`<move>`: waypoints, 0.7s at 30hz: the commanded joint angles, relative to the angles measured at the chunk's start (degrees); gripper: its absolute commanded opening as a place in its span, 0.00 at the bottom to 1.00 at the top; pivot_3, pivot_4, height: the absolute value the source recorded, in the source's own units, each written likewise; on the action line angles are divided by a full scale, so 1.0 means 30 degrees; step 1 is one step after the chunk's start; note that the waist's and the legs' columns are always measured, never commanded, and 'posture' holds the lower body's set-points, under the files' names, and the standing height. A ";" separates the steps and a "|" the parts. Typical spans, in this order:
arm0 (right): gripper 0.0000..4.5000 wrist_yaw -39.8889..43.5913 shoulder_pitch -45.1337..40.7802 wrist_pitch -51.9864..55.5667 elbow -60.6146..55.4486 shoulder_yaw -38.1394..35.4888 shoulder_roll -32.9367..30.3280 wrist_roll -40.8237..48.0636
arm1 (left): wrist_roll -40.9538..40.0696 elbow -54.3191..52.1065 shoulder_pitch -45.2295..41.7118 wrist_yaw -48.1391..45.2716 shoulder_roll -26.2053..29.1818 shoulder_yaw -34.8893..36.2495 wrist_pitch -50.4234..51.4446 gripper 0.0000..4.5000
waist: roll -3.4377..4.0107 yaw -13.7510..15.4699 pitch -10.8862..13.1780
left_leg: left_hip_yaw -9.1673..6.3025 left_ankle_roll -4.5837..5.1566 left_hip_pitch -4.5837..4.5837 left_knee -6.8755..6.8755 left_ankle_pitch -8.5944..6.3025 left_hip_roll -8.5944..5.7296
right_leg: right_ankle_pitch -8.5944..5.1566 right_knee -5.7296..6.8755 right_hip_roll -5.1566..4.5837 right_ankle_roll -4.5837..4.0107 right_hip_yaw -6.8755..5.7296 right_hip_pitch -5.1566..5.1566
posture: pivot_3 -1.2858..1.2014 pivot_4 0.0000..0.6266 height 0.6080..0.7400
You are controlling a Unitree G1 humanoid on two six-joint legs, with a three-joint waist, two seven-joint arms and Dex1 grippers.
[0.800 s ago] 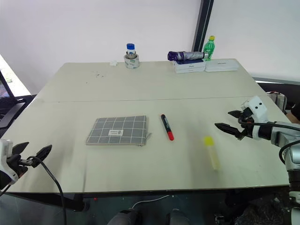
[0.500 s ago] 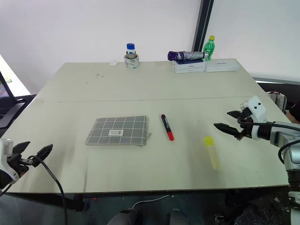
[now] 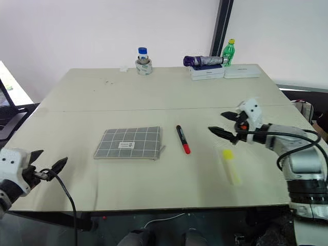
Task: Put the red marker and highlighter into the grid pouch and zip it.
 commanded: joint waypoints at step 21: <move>0.01 -0.6381 -0.1752 0.4288 -0.3365 0.7250 0.6240 -0.3486 | 0.8035 1.1781 -0.7899 -0.3655 0.4552 -0.7155 -1.2756 1.00 | 0.0002 -0.0136 0.0002 | -0.0012 -0.0029 -0.0008 -0.0022 0.0016 -0.0011 | 0.0016 -0.0005 0.0002 0.0008 -0.0008 -0.0036 | 0.52 0.24 1.00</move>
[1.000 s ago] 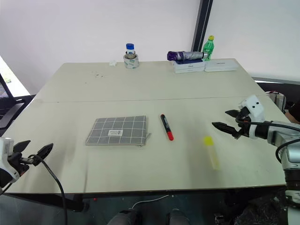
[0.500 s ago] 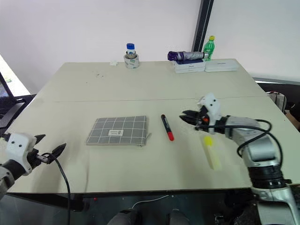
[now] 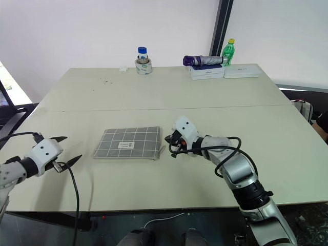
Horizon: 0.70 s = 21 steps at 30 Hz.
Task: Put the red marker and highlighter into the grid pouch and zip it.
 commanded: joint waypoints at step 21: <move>0.01 -0.1440 -0.1332 0.0553 0.2225 0.1831 0.2502 -0.2460 | 0.2445 0.4745 -0.4190 -0.1296 -0.0296 -0.4748 -0.8094 1.00 | -0.0001 -0.0393 -0.0004 | 0.0003 -0.0020 -0.0014 0.0008 0.0016 -0.0011 | 0.0006 0.0068 0.0004 0.0013 0.0007 -0.0047 | 0.52 0.24 1.00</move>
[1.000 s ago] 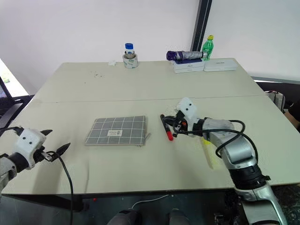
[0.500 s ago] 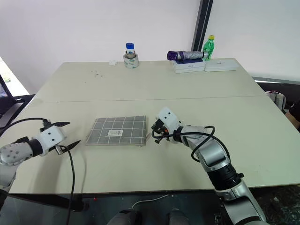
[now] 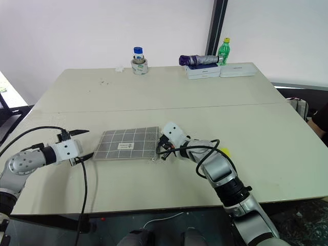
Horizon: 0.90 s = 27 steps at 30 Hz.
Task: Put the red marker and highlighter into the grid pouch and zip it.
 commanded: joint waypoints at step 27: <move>0.01 0.0760 -0.1056 -0.2546 0.2218 -0.0270 0.0430 -0.1193 | -0.2512 -0.5805 0.2932 -0.2143 0.0495 0.0763 0.1891 1.00 | 0.0000 -0.0075 -0.0002 | 0.0002 -0.0002 -0.0004 0.0003 0.0001 0.0002 | 0.0000 0.0013 0.0007 0.0000 0.0007 -0.0019 | 0.52 0.24 1.00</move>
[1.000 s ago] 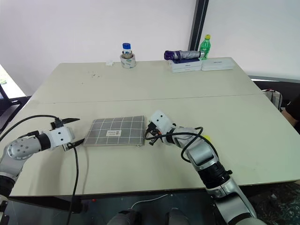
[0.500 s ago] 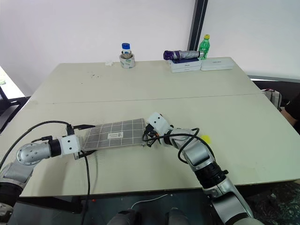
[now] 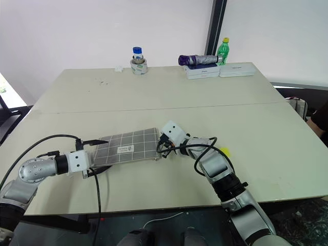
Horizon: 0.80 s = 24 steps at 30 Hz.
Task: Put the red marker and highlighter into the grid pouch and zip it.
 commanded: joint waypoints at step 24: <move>0.01 0.0048 -0.0655 -0.0731 0.0091 -0.0398 0.0946 -0.0348 | 0.3963 0.5217 -0.1651 0.4506 0.1996 0.0771 -0.4861 1.00 | -0.0010 -0.0104 -0.0004 | 0.0028 -0.0015 -0.0027 -0.0001 0.0009 -0.0012 | -0.0001 0.0138 -0.0004 -0.0001 0.0017 -0.0118 | 0.52 0.24 1.00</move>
